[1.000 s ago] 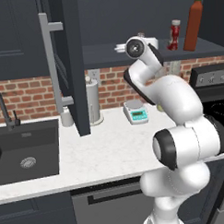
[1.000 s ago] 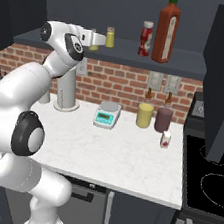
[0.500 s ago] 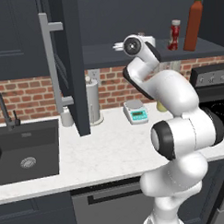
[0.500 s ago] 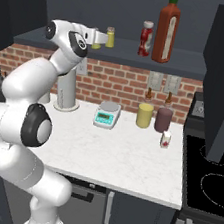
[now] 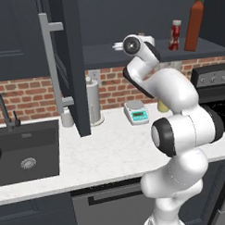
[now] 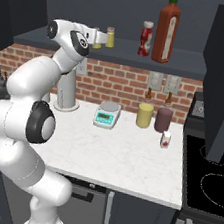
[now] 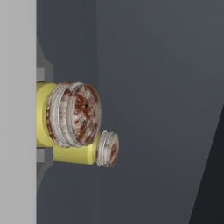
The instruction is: Put the shaker and condiment bottle from the counter next to their counterparts in the cabinet.
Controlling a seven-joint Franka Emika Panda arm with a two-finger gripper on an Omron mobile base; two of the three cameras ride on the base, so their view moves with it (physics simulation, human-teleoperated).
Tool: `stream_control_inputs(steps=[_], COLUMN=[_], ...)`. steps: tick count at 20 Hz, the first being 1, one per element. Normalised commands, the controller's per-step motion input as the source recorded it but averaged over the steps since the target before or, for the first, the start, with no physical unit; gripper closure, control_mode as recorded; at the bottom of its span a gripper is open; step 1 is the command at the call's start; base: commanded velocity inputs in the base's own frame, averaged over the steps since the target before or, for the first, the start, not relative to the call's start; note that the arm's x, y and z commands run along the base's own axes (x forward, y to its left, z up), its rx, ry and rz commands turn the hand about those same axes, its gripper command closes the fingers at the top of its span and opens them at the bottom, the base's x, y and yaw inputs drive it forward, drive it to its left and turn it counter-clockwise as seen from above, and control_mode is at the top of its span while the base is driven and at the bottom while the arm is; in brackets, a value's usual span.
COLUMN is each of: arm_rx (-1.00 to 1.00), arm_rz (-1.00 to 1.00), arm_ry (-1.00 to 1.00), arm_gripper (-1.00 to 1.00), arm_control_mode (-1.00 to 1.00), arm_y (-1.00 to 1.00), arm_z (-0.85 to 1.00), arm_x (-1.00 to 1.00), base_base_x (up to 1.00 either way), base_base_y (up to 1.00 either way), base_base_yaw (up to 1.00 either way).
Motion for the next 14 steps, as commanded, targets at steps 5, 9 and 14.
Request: stream_control_inputs(steps=[5, 9, 14], arm_rx=[0.03, 0.03, 0.01], arm_rz=[0.00, 0.00, 0.00], arm_ry=[0.00, 0.00, -0.03], arm_gripper=[1.00, 1.00, 1.00], arm_control_mode=[-1.00, -1.00, -1.00], arm_y=[0.00, 0.00, 0.00], arm_z=[-0.13, -0.18, -0.28], arm_x=[0.21, 0.23, 0.23], base_base_x=[0.00, 0.00, 0.00], base_base_y=[0.00, 0.00, 0.00], base_base_yaw=[0.00, 0.00, 0.00])
